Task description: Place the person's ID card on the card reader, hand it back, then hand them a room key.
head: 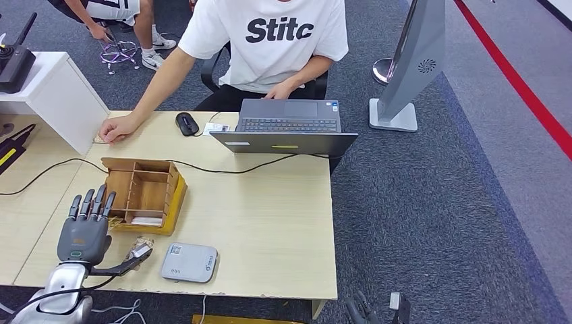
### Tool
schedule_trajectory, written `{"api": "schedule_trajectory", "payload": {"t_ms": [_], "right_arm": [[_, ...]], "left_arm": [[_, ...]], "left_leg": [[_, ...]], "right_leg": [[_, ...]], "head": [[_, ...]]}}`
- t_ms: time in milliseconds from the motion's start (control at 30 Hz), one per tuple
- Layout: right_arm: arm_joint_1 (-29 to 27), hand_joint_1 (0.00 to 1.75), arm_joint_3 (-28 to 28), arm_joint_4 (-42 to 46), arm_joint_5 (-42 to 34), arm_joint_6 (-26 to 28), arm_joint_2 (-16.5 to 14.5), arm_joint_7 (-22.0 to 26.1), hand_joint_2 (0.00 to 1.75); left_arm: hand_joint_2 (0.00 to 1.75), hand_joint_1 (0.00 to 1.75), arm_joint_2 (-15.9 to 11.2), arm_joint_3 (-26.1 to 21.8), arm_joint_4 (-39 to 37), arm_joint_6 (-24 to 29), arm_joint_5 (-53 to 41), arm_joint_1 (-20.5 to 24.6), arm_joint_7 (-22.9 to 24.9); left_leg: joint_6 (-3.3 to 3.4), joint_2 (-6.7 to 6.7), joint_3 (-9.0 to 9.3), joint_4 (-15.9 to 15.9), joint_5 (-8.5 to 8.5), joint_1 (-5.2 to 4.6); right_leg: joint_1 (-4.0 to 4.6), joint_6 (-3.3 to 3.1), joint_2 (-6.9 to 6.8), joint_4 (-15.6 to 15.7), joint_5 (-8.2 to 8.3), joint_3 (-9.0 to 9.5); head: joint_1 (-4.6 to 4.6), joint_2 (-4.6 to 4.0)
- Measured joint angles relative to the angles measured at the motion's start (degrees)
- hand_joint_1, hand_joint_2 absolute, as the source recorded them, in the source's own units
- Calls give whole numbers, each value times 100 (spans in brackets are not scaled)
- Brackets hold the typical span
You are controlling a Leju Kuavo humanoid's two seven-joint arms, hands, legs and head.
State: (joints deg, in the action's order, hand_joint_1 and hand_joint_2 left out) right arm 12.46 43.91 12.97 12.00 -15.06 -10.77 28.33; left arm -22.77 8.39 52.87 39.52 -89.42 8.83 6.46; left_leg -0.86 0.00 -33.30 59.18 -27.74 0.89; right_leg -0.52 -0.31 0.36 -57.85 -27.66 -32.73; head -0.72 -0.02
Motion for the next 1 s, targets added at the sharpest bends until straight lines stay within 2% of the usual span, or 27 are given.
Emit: {"api": "schedule_trajectory", "payload": {"t_ms": [267,400,567,1000], "right_arm": [[3,0,0,0,2,-2,-1,0,175],[3,0,0,1,2,-2,-1,0,175],[5,0,0,1,3,-1,-1,0,175],[13,0,1,-1,20,0,-3,-2,175]], "left_arm": [[175,0,-9,69,0,0,0,8,30],[175,175,-31,70,0,0,1,13,-50],[175,175,-24,-81,47,5,2,-33,-371],[175,175,-106,-211,648,17,2,-288,-243]], "left_leg": [[0,0,0,0,0,0],[0,0,0,0,0,0],[0,1,0,0,0,0],[0,0,-2,0,0,1]], "right_leg": [[0,0,0,0,0,0],[0,0,-1,0,0,0],[0,0,2,-1,0,1],[1,0,0,-1,0,-1]], "head": [[0,0],[0,0],[0,0],[1,0]]}}
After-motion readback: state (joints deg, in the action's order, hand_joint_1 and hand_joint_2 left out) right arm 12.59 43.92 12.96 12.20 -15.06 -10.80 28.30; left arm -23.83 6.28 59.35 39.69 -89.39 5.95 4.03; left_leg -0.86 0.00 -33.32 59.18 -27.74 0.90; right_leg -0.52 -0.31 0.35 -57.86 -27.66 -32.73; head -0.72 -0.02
